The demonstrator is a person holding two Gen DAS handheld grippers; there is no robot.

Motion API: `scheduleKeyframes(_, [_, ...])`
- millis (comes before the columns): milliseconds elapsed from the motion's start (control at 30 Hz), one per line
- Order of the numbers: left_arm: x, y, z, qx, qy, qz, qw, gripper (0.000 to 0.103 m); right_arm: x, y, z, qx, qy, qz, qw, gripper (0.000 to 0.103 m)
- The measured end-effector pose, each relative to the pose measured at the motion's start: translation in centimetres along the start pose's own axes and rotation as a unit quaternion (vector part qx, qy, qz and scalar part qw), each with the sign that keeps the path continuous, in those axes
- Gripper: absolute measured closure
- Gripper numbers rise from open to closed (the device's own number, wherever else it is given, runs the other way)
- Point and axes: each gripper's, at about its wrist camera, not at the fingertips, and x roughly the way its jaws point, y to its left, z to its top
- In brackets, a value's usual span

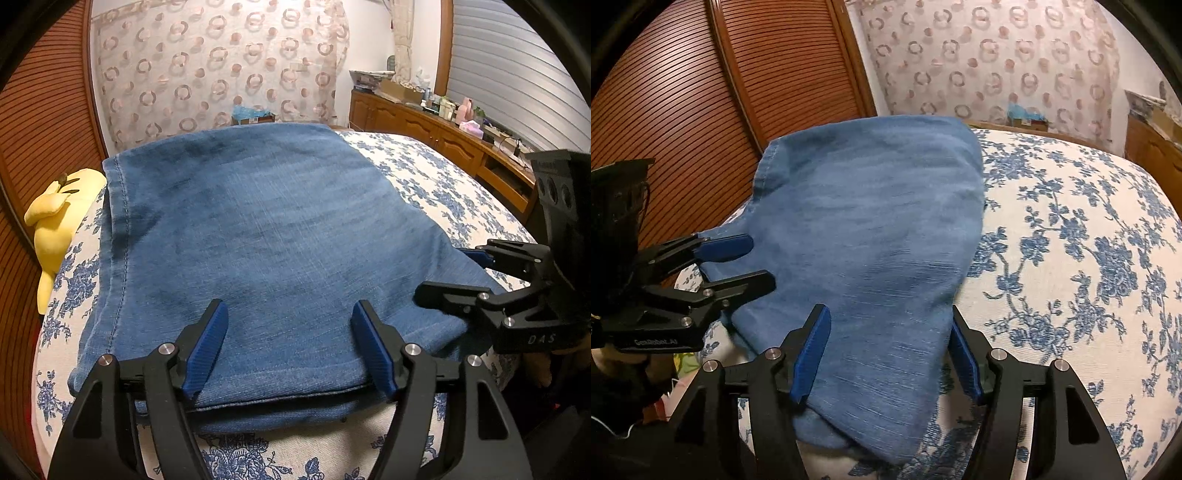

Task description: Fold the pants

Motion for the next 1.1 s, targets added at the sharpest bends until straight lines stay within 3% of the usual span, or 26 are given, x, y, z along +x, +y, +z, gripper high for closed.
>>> scheduleKeyframes(67, [0.0, 0.0, 0.0, 0.000, 0.000, -0.001, 1.0000, 0.032, 0.1, 0.0, 0.1, -0.001, 0.000, 0.001, 1.000, 0.046])
scheduleKeyframes(300, [0.1, 0.0, 0.0, -0.001, 0.000, -0.001, 1.0000, 0.032, 0.0, -1.0, 0.8, 0.022, -0.006, 0.018, 1.000, 0.082])
scheduleKeyframes(400, [0.1, 0.0, 0.1, -0.003, -0.002, -0.002, 1.0000, 0.032, -0.3, -0.9, 1.2, 0.015, -0.018, 0.017, 1.000, 0.090])
scheduleKeyframes(600, [0.6, -0.7, 2.2, 0.007, -0.010, 0.000, 0.9999, 0.032, -1.5, -1.1, 3.7, -0.006, -0.051, -0.005, 0.999, 0.094])
scheduleKeyframes(767, [0.9, -2.4, 4.3, 0.017, -0.019, -0.013, 0.9996, 0.032, -2.6, -4.3, 5.0, 0.016, -0.066, -0.035, 0.997, 0.095])
scheduleKeyframes(1100, [1.9, -6.3, 5.0, 0.040, -0.011, -0.050, 0.9979, 0.032, -6.3, -11.2, 1.7, 0.080, -0.077, -0.106, 0.988, 0.095])
